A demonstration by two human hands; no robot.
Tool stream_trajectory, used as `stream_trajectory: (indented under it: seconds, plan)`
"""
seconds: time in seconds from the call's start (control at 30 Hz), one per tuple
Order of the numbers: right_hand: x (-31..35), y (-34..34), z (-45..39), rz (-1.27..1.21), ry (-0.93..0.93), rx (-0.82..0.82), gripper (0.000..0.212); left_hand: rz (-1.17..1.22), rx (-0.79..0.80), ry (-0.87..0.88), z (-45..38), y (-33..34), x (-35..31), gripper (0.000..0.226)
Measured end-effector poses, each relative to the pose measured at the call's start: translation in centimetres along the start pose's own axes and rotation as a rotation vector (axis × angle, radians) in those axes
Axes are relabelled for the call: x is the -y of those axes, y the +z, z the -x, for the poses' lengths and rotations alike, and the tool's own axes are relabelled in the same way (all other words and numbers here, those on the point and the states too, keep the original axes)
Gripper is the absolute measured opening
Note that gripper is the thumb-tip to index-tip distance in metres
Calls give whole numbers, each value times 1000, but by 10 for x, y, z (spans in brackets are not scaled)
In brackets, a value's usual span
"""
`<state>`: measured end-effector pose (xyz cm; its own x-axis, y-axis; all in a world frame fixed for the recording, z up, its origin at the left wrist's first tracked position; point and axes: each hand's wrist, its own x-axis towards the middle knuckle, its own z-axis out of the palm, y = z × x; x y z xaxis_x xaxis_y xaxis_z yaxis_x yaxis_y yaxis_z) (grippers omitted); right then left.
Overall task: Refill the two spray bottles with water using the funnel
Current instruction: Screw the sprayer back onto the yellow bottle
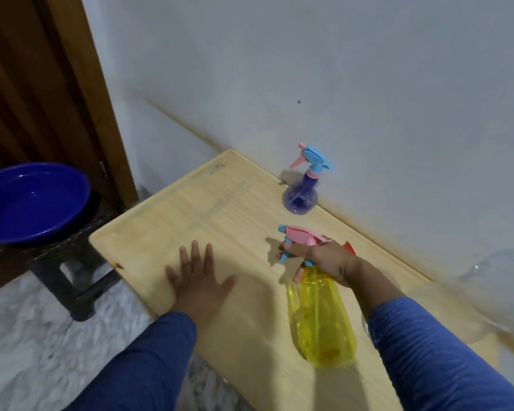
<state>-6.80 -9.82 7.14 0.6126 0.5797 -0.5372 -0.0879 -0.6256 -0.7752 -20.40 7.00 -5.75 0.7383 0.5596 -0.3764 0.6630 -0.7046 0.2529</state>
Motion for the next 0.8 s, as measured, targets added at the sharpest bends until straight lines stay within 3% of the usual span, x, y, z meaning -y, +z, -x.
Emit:
stream_trajectory:
  seconds: [0.23, 0.5, 0.63, 0.8]
  plan:
    - [-6, 10, -2, -25, 18, -1, 12, -12, -11, 8, 2, 3, 1, 88]
    - [-13, 6, -7, 66, -31, -130, 17, -20, -45, 19, 2, 6, 3, 90]
    - [-6, 7, -1, 18, -54, -93, 14, -20, -50, 25, 2, 7, 4, 90]
    - [0, 5, 0, -99, -151, -208, 25, 58, -28, 2, 1, 0, -2, 83]
